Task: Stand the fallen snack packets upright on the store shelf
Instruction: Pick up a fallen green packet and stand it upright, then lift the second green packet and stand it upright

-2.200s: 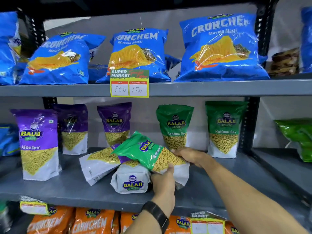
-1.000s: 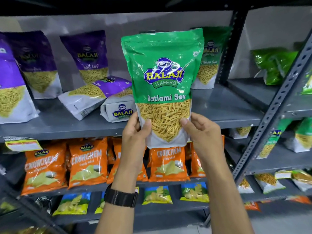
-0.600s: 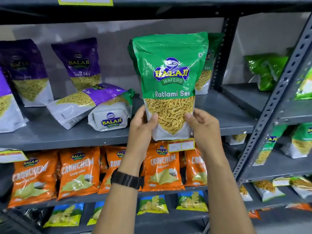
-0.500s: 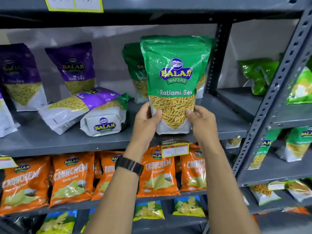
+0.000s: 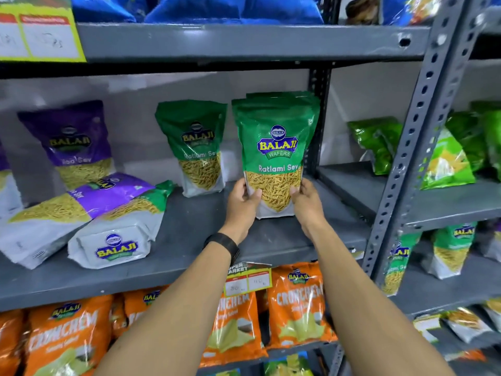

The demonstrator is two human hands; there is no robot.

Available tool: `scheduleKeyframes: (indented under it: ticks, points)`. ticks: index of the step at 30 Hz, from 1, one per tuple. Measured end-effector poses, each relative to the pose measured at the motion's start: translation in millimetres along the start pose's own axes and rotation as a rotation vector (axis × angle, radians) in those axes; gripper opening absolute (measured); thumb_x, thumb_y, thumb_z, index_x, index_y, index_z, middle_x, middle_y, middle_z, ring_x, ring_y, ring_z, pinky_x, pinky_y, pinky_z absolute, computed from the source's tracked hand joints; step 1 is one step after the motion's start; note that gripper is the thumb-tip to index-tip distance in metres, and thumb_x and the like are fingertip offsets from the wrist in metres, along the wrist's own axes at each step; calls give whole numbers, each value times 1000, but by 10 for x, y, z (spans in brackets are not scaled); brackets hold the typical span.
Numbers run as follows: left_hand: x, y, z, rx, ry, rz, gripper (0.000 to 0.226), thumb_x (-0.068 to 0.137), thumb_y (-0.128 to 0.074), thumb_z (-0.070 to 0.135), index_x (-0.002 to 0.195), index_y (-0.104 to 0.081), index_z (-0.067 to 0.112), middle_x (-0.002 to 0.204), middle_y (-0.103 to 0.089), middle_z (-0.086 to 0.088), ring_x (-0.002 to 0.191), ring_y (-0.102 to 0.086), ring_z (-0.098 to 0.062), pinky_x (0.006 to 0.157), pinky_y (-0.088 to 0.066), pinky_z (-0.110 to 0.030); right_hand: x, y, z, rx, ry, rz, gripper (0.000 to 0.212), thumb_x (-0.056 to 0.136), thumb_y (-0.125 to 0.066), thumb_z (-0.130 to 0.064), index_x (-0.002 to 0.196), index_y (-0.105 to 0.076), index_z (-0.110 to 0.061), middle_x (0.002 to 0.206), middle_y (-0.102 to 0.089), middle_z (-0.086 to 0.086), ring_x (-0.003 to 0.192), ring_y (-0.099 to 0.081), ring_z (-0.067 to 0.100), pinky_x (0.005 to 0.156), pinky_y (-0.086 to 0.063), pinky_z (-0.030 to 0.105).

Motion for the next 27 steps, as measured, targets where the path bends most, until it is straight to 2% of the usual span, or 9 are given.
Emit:
scheduleKeyframes:
  ticks: [5, 9, 14, 16, 18, 20, 22, 25, 27]
  points:
    - [-4, 59, 39, 43, 56, -35, 32, 103, -61, 7, 134, -61, 13, 128, -72, -6, 116, -68, -19, 106, -51, -37, -120, 14, -23, -67, -68, 96, 55, 104, -58, -23, 156, -42, -16, 158, -53, 5, 145, -50, 23, 114, -43, 38]
    - [-278, 417, 236, 70, 58, 18, 59, 101, -67, 14, 157, -47, 17, 155, -57, -8, 141, -56, -22, 111, -45, -30, -521, -43, -143, -257, 93, 387, 32, 97, -63, -19, 129, -63, -16, 124, -74, 5, 115, -68, 27, 96, -49, 34]
    - [-907, 1350, 482, 295, -195, 341, 37, 97, -68, 18, 133, -70, 24, 126, -75, 5, 112, -72, -12, 99, -54, -25, -876, -734, -203, -314, 140, 42, 22, 88, -68, -21, 111, -68, -21, 87, -74, -7, 90, -71, 23, 88, -59, 44]
    - [-1093, 1822, 513, 416, -219, 536, 29, 96, -66, 21, 124, -75, 24, 117, -79, 4, 104, -74, -15, 93, -56, -29, -960, -1131, -172, -273, 104, -133, 28, 85, -72, -32, 111, -66, -26, 88, -73, -6, 89, -74, 24, 83, -63, 51]
    - [-1237, 2248, 551, 571, -153, 662, 26, 97, -64, 27, 120, -76, 24, 116, -80, 1, 105, -74, -22, 93, -56, -35, -1036, -1543, -151, -215, -11, -266, 44, 88, -75, -36, 126, -64, -17, 104, -74, 4, 86, -72, 24, 74, -66, 47]
    - [-1344, 2544, 594, 718, -57, 675, 26, 98, -62, 33, 115, -77, 20, 112, -80, -6, 108, -72, -32, 90, -53, -40, -1102, -1913, -166, -147, -151, -337, 62, 88, -77, -43, 133, -61, -4, 117, -72, 16, 87, -73, 28, 62, -64, 38]
    - [-1401, 2709, 612, 805, 28, 641, 29, 101, -58, 37, 104, -77, 16, 105, -81, -10, 107, -71, -36, 79, -45, -38, -1134, -2200, -241, -116, -261, -386, 66, 87, -75, -51, 120, -64, 4, 115, -69, 24, 95, -73, 37, 59, -63, 37]
    - [-1380, 2845, 599, 795, 146, 535, 47, 104, -48, 51, 92, -73, 13, 94, -77, -10, 109, -69, -38, 78, -40, -38, -1151, -2457, -403, -103, -399, -411, 61, 87, -73, -57, 115, -60, -4, 102, -63, 14, 94, -67, 32, 78, -65, 49]
    - [-1299, 2900, 604, 688, 257, 432, 59, 105, -38, 61, 87, -70, 14, 95, -73, -8, 116, -67, -37, 83, -39, -37, -1162, -2544, -488, -143, -442, -425, 64, 85, -75, -57, 122, -57, -7, 96, -62, 9, 81, -64, 25, 75, -65, 49]
Point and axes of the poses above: each hand's wrist, its own x-axis towards the middle knuckle, its own y-axis out of the back of the hand, z = x × y, the point moved 1 cm from there along x, towards the middle knuckle
